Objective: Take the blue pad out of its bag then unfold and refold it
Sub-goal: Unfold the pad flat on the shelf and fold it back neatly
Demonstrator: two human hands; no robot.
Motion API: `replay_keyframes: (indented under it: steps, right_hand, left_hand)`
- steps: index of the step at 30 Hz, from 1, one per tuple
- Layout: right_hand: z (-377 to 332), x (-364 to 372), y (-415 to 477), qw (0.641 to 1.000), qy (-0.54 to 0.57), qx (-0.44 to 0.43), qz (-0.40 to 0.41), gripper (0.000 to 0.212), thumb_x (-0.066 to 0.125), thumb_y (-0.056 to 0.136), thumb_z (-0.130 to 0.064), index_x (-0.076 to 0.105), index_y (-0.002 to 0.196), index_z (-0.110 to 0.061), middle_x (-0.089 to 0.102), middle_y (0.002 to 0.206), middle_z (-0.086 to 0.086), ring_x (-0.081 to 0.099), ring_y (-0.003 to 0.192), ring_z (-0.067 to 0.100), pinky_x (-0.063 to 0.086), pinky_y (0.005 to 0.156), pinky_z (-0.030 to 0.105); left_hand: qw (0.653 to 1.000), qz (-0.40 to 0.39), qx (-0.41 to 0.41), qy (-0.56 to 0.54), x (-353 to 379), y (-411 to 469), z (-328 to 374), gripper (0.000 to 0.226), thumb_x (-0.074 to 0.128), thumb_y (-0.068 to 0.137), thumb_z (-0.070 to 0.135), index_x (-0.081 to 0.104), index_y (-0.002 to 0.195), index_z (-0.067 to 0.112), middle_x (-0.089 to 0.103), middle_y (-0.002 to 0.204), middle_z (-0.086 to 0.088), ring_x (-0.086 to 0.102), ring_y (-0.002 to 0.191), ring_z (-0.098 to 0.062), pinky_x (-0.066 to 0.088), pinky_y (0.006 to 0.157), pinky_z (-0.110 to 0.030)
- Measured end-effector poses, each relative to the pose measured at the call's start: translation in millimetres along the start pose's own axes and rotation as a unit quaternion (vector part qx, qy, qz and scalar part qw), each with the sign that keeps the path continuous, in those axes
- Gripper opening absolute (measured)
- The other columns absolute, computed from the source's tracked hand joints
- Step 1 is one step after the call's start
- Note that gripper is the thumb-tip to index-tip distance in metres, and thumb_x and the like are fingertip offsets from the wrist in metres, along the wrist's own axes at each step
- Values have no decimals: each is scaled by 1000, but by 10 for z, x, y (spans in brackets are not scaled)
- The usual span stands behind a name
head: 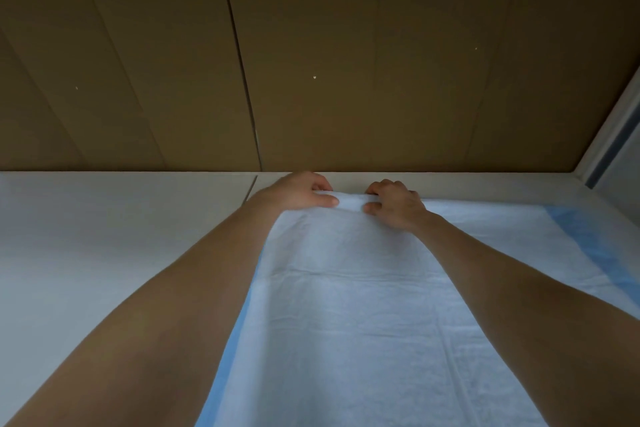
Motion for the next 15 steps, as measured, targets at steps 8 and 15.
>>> replay_keyframes:
  steps: [8,15]
  right_hand:
    - [82,-31,2,1000,11,4,2,36,48,96,-36,52,128,-20,52,129,4,42,123,23,33,98,37]
    - [210,37,48,1000,11,27,-4,35,48,96,-37,52,127,-21,56,126,3,45,121,22,33,98,38]
  left_hand:
    - [997,36,-61,25,-240,-28,-328,46,60,85,52,46,58,18,36,59,0,37,58,-17,24,59,-28]
    - [982,72,-144,95,-360,-95,-616,45,56,89,48,62,74,7,52,66,-15,60,80,-34,33,70,-28]
Point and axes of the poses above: each hand's wrist, its own y-axis towards the middle knuckle, its own x-axis out of the palm, z = x × y, the point moved 10 cm from there along y, towards the middle knuckle
